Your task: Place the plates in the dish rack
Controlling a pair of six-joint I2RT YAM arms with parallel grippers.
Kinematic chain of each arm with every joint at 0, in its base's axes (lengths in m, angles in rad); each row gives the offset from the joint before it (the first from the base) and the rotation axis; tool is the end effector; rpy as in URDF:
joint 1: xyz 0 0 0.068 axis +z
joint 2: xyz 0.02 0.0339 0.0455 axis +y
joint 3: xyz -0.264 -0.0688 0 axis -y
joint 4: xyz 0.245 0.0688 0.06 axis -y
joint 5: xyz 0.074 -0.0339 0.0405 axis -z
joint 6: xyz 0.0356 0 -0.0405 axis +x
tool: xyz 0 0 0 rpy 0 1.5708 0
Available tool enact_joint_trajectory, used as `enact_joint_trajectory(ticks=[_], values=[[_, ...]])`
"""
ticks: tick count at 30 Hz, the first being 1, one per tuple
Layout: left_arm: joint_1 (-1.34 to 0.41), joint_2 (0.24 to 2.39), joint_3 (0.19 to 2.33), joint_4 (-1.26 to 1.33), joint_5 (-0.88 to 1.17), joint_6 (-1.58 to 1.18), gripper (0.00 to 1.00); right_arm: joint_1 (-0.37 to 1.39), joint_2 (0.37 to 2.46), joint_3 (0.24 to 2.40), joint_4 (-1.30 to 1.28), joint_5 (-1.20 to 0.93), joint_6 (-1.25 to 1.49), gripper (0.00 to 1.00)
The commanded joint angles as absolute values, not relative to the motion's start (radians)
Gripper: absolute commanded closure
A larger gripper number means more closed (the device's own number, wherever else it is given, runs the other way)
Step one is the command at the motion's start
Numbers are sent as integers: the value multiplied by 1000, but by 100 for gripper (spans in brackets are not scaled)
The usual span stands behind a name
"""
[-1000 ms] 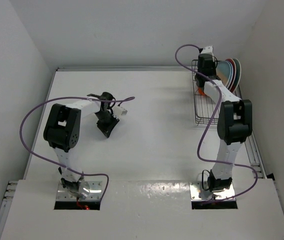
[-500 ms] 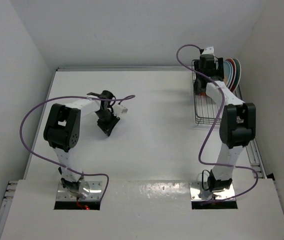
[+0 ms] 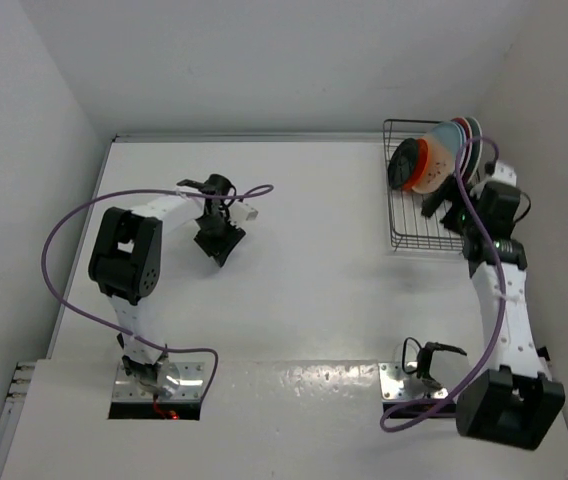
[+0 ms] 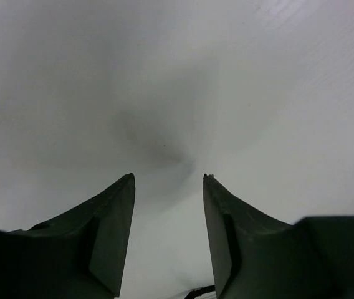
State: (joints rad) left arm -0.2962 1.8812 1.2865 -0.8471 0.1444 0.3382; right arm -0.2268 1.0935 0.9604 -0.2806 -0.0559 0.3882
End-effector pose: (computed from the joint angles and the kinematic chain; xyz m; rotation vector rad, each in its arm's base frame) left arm 0.3345 -0.1074 0.1690 0.9498 2.8482 -0.2130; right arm 0.2439 -0.0542 0.3309 0.5668 1.9048 0.1600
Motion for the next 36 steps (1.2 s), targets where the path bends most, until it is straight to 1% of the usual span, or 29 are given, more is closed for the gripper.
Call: enact_joint_trajectory(ticks=[1,3,4,6,7,10,11,13,18,22,36], values=[[-317,1862,1327,-853,101,313,47,-267,952,723,-448,-140,618,1],[-327,1862,1327,-853,92,302,43,-279,872,625,-532,-54,702,1],[-327,1862,1327,-853,80,302,39,-282,849,614,-561,-8,713,1],[-337,1862,1327,-853,66,293,33,-284,776,591,-658,30,726,1],[-347,1862,1327,-853,66,293,28,-282,738,588,-678,35,729,1],[-356,1853,1327,-853,54,293,19,-282,697,571,-752,26,732,1],[-356,1853,1327,-853,54,293,9,-284,686,566,-767,23,733,1],[-356,1844,1302,-853,54,293,0,-282,674,554,-814,5,730,1],[-336,1844,1275,-842,54,302,0,-284,672,522,-848,6,747,1],[-336,1853,1266,-842,57,302,0,-282,661,494,-839,-46,762,1],[-336,1884,1275,-851,78,302,0,-282,683,483,-816,-34,761,1]])
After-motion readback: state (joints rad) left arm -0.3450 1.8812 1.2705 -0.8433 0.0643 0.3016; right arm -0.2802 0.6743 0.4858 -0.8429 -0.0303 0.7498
